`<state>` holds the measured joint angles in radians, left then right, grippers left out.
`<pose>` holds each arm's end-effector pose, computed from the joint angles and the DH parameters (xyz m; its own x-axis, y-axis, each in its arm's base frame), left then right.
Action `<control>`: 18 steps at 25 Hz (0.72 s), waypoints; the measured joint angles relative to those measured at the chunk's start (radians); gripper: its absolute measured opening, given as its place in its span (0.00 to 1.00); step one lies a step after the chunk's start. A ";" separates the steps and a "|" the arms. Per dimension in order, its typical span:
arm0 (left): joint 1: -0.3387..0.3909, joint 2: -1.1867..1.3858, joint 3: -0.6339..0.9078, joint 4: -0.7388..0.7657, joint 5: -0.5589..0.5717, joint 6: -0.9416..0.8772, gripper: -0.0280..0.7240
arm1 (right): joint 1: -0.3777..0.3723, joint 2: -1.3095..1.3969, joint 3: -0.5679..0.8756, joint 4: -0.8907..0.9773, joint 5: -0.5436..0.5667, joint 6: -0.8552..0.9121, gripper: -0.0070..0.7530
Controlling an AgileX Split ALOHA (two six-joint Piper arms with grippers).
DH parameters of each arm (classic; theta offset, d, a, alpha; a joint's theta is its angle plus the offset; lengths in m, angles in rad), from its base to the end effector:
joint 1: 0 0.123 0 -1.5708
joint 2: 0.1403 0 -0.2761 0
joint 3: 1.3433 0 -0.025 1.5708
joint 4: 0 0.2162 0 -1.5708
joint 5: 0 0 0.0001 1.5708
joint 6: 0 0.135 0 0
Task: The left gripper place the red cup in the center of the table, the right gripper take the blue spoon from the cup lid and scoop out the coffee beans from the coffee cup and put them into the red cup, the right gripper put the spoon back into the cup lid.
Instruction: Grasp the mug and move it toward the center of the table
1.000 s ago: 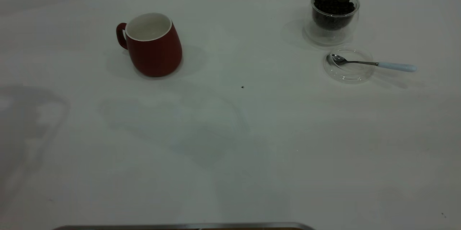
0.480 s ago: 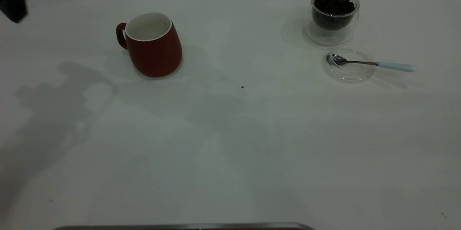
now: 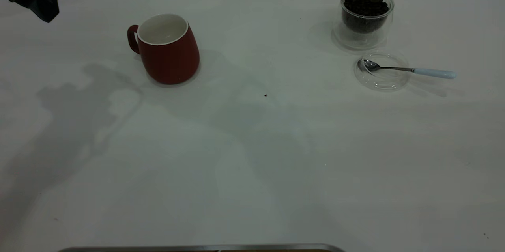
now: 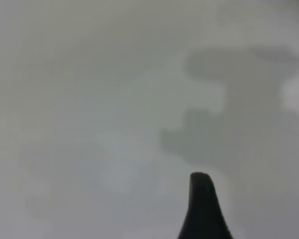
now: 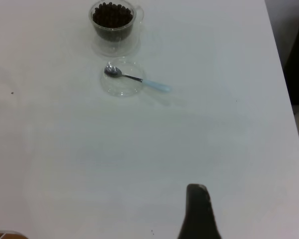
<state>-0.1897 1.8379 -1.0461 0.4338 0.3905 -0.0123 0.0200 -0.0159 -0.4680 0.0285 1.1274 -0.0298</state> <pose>0.3528 -0.0457 0.1391 -0.7506 0.5285 -0.3966 0.4293 0.8463 0.3154 0.0089 0.0037 0.2238 -0.5270 -0.0281 -0.8494 -0.0511 0.9987 -0.0013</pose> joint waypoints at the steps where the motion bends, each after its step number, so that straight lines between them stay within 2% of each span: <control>1: 0.000 0.000 0.000 0.021 -0.019 0.000 0.82 | 0.000 0.000 0.000 0.000 0.000 0.000 0.78; 6: 0.040 0.032 0.000 0.251 -0.145 0.012 0.82 | 0.000 0.000 0.000 0.000 0.000 0.000 0.78; 13: 0.046 0.199 -0.009 0.582 -0.325 0.020 0.82 | 0.000 0.000 0.000 0.000 0.000 0.000 0.78; 18: 0.048 0.324 -0.052 0.642 -0.382 0.019 0.82 | 0.000 0.000 0.000 0.000 0.000 0.000 0.78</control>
<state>-0.1417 2.1616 -1.0978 1.0754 0.0082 0.0065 0.0200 -0.0159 -0.4680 0.0285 1.1274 -0.0298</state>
